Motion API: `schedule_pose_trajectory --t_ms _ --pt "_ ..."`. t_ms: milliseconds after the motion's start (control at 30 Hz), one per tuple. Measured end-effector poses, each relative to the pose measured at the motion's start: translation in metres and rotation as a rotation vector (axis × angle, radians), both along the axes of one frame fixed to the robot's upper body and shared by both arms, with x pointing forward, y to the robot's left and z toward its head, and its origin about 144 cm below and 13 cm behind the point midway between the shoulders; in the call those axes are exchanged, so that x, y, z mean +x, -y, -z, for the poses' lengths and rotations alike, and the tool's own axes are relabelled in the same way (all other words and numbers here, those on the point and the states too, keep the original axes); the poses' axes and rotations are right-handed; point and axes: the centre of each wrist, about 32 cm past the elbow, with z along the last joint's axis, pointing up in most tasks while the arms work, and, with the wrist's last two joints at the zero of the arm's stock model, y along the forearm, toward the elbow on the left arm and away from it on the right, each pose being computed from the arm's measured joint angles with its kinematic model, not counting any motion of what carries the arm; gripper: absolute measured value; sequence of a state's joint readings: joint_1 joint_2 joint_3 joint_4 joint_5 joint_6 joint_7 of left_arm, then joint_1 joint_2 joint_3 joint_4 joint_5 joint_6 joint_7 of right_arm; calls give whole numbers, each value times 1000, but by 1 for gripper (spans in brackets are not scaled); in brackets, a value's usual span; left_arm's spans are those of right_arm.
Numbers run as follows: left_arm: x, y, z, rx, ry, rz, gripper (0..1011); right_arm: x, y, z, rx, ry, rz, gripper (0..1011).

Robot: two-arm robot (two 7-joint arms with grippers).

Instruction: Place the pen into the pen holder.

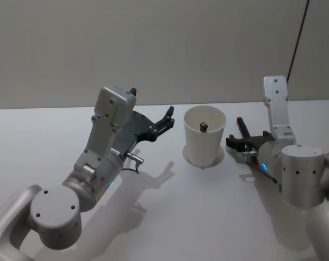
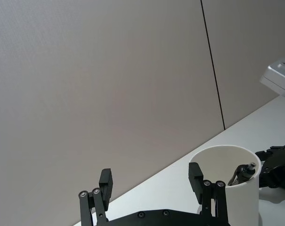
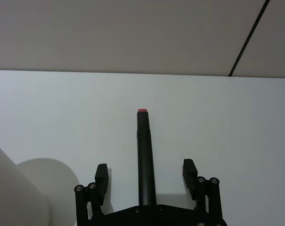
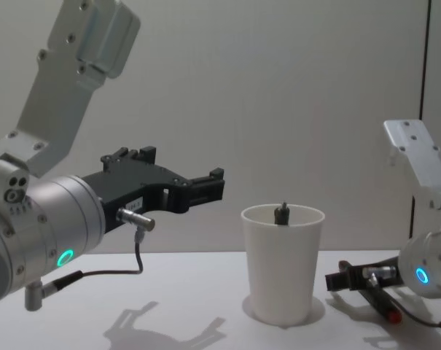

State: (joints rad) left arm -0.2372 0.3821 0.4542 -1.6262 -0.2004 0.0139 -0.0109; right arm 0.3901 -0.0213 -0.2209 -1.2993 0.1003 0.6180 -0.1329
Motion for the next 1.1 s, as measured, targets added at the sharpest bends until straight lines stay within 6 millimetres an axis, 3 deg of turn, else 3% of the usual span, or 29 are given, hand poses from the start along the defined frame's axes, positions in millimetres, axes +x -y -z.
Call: schedule_pose_trajectory --t_ms 1100 --pt "0 0 0 0 0 0 1001 -1 0 2 -1 -9 -3 1001"
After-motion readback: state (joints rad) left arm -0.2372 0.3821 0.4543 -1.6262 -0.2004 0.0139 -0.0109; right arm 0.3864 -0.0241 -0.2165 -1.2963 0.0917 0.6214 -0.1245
